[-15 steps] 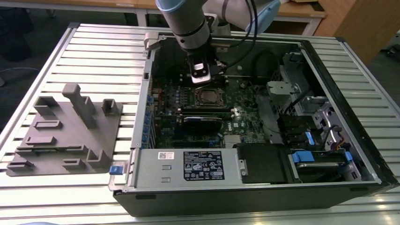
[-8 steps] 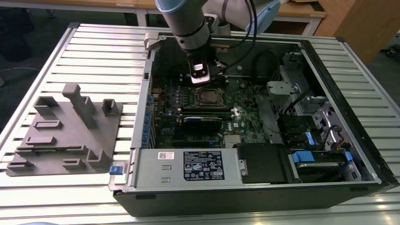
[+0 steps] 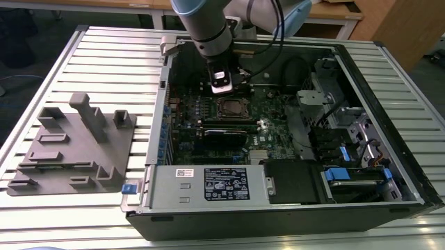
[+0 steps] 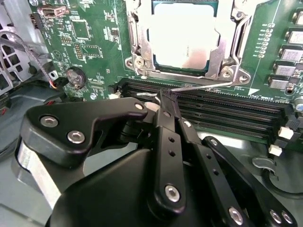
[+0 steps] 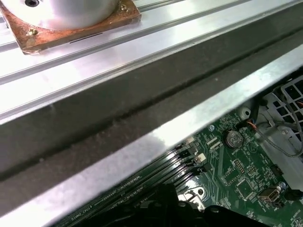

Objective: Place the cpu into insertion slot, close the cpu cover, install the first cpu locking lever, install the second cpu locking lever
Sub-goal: 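Install the first cpu locking lever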

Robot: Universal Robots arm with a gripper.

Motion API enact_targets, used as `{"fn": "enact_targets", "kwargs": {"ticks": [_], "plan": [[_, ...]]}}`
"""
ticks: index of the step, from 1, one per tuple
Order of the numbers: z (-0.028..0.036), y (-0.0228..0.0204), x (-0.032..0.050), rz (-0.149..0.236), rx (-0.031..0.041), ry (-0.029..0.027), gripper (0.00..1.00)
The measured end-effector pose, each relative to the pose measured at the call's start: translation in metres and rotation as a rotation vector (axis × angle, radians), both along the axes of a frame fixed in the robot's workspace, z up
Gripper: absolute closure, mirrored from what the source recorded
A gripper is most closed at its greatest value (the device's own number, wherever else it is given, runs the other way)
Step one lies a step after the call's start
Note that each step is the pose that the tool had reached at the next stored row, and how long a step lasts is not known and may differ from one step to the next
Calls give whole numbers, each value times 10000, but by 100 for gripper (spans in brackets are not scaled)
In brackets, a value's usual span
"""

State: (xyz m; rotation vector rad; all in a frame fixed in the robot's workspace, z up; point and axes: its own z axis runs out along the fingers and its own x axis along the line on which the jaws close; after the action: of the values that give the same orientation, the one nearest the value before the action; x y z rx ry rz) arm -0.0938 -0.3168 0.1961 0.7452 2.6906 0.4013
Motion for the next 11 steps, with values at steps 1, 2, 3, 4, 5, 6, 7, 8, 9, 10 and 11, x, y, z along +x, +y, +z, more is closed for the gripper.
{"fn": "enact_targets", "kwargs": {"ticks": [1, 2, 3, 4, 5, 6, 7, 8, 9, 10, 11], "plan": [[-4, 0, 0, 17, 1, -11, 89], [-7, 1, 0, 42, -4, -13, 89], [-9, 0, 0, 72, -14, -13, 89], [-11, -1, 0, 105, -26, -12, 89], [-13, -3, 0, 142, -39, -12, 89], [-15, -5, 0, 180, -52, -13, 89], [-16, -9, 0, 220, -68, -13, 89], [-17, -14, 0, 255, -84, -11, 89], [-18, -18, 0, 283, -103, -12, 89], [-19, -21, 0, 294, -125, -12, 89], [-19, -21, 0, 296, -129, -11, 89]]}}
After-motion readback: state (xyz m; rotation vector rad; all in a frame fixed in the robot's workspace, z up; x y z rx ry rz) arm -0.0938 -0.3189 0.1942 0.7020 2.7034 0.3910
